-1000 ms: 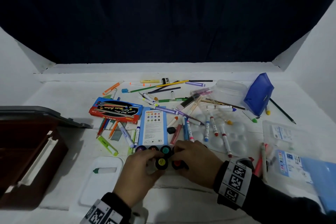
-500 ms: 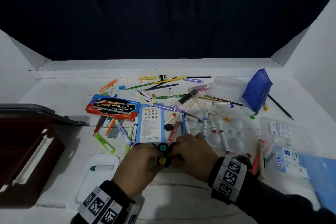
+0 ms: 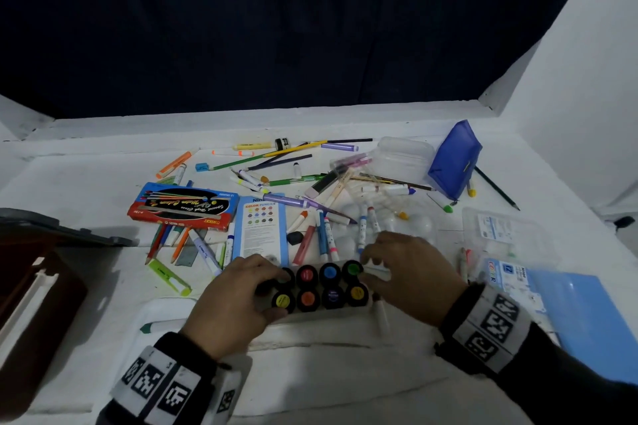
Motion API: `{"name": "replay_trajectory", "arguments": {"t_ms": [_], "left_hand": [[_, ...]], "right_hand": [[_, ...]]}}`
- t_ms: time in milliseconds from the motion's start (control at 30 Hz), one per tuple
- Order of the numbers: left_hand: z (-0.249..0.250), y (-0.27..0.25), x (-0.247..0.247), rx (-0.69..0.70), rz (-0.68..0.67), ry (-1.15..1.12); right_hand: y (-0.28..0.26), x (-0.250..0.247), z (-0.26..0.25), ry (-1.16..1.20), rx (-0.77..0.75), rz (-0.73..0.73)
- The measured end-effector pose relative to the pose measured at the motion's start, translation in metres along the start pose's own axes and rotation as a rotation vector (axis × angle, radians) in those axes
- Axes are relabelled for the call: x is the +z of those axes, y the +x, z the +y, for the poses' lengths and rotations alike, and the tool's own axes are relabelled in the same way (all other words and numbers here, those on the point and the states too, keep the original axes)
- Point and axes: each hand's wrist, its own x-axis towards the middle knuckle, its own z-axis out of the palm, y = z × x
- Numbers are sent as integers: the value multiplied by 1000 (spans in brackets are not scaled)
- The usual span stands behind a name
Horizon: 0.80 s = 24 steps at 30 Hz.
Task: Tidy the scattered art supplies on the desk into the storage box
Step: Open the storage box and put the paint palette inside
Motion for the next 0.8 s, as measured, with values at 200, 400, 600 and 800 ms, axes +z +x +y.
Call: {"name": "replay_trajectory", "arguments": {"t_ms": [200, 400, 600, 800], "left_hand": [[-1, 4, -2, -11, -42, 13], [-3, 6, -2, -13, -59, 31], [-5, 2, 0, 9, -39, 10], [-3, -9, -9, 36, -3, -102]], "right_hand": [[-31, -9, 47, -232, 197, -253], [-40, 7, 59, -285, 178, -237], [-37, 4, 59, -213, 108, -115], [-23, 3, 32, 200, -17, 155]]}}
